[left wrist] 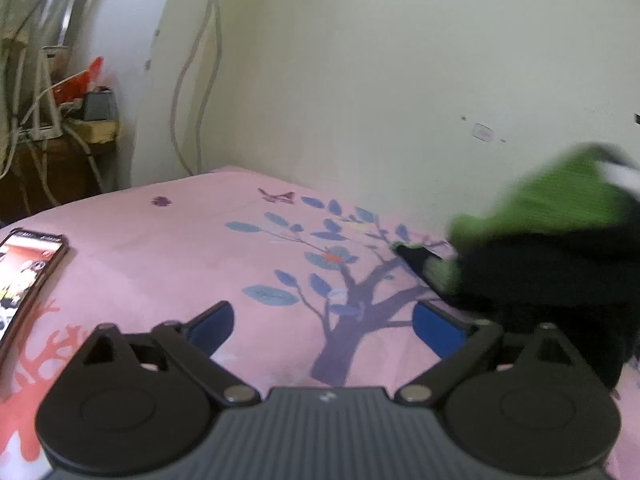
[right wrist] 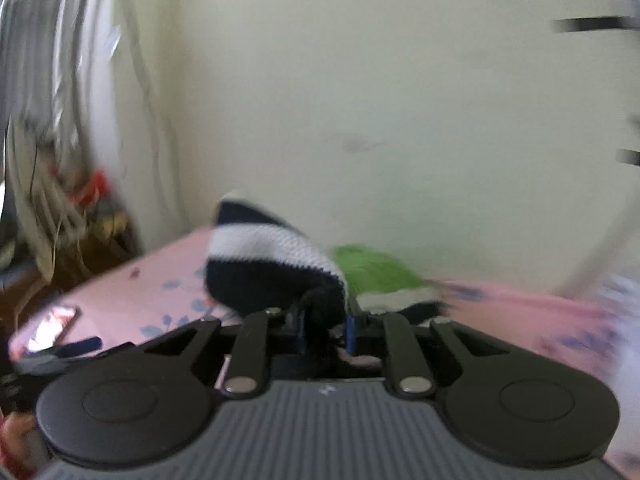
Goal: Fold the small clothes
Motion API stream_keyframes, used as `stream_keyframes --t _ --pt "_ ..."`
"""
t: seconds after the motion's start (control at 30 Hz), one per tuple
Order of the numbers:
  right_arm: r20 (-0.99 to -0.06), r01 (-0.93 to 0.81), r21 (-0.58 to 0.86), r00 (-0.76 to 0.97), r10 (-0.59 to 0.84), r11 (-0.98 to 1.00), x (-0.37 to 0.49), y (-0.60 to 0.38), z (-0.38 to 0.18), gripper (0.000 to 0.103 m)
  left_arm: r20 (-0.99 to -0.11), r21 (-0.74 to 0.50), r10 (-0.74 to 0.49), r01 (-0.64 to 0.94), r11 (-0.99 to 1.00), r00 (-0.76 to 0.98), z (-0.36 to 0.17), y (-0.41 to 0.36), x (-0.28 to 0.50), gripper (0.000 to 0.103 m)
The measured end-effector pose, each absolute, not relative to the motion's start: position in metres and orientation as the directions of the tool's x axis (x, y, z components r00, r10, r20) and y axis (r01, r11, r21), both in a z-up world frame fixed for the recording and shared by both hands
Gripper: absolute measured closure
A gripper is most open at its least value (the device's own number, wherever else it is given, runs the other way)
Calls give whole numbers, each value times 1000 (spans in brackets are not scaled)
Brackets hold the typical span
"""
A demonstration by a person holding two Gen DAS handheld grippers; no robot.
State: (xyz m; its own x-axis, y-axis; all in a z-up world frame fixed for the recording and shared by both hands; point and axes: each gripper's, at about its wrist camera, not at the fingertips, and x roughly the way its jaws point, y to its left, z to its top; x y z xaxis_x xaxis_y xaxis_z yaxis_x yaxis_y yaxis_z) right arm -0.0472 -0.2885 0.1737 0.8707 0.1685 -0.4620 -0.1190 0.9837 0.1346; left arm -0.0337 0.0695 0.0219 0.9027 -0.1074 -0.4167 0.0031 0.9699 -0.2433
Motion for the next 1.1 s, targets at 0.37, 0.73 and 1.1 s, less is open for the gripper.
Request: stream_keyframes --t 0.37,0.73,1.1 --pt "-503 513 -58 726 -468 857 -227 -415 140 46 -372 -12 -223 235 972 901 57 -8 -16 18" --pt "-568 -103 -318 817 -102 942 -116 -272 84 23 -320 254 -211 298 920 924 65 -66 -17 17" --pt "-360 288 -343 839 -408 894 -161 -343 112 103 -153 808 -255 270 523 955 57 -150 23 25"
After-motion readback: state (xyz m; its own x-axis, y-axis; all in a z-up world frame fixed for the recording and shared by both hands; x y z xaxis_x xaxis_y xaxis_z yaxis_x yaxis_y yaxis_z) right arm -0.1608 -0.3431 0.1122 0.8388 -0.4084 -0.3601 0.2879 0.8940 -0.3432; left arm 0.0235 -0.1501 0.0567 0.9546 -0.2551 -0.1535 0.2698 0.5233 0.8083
